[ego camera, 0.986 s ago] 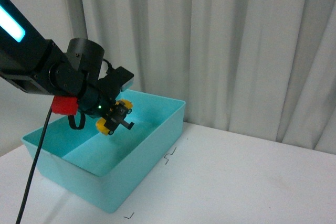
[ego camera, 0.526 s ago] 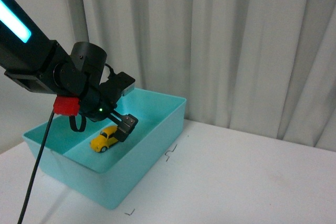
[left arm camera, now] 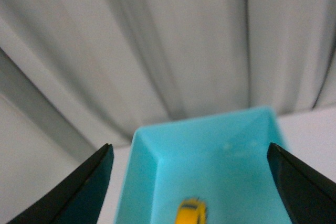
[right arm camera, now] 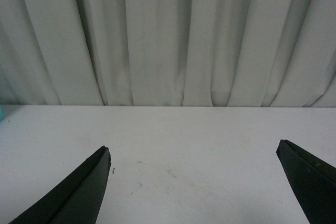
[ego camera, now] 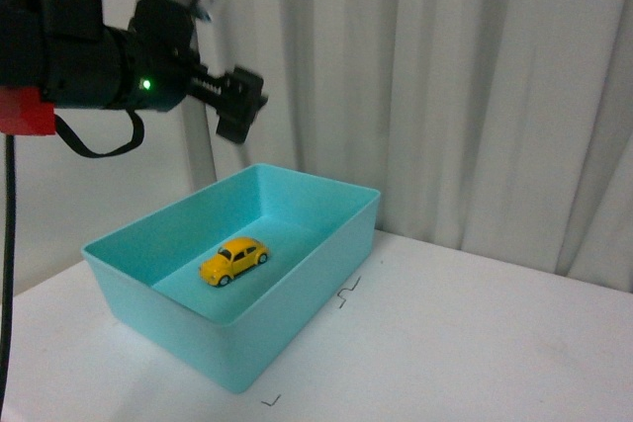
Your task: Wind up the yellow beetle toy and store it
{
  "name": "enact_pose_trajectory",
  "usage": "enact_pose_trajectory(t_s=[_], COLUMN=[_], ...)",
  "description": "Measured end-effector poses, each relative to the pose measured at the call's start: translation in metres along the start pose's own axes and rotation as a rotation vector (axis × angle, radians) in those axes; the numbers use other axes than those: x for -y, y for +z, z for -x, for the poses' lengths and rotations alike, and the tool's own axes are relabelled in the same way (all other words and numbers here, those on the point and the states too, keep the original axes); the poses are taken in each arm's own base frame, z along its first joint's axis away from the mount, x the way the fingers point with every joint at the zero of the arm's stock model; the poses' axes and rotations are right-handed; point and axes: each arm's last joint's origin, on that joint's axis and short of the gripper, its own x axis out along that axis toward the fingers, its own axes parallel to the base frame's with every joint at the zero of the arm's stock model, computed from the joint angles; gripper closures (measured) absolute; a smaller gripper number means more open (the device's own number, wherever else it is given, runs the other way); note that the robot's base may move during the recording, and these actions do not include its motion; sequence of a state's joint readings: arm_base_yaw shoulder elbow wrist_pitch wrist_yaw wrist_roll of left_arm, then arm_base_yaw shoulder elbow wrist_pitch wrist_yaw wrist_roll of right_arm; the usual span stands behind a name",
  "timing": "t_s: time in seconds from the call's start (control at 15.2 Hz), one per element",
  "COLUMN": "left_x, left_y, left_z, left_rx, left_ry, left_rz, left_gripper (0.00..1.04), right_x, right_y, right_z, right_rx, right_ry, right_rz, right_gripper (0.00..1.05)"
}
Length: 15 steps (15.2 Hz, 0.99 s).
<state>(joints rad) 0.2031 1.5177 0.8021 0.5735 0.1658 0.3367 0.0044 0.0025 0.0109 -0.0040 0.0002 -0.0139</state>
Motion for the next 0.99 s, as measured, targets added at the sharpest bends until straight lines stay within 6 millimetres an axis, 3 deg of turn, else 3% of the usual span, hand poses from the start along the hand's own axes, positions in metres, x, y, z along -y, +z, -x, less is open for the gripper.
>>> enact_pose_trajectory(t_s=[0.07,0.2,0.46,0.99], left_x=[0.009,0.035,0.054,0.079], left_y=[0.0,-0.026,-0.041,-0.061], left_z=[0.022,0.054,0.096,0.143], left_rx=[0.136,0.135,0.147,0.129], left_ry=[0.008,-0.018,-0.012,-0.021], left_rz=[0.112,0.262,0.303,0.305], left_gripper=[0.31,0.6,1.03,1.03], right_x=[0.0,0.0,0.0,0.0], right_y=[0.0,0.0,0.0,0.0], right_z=[0.0,0.0,0.0,0.0], right_rx=[0.0,0.0,0.0,0.0], right_ry=[0.0,0.0,0.0,0.0], right_rz=[0.0,0.0,0.0,0.0], right_gripper=[0.07,0.07,0.07,0.07])
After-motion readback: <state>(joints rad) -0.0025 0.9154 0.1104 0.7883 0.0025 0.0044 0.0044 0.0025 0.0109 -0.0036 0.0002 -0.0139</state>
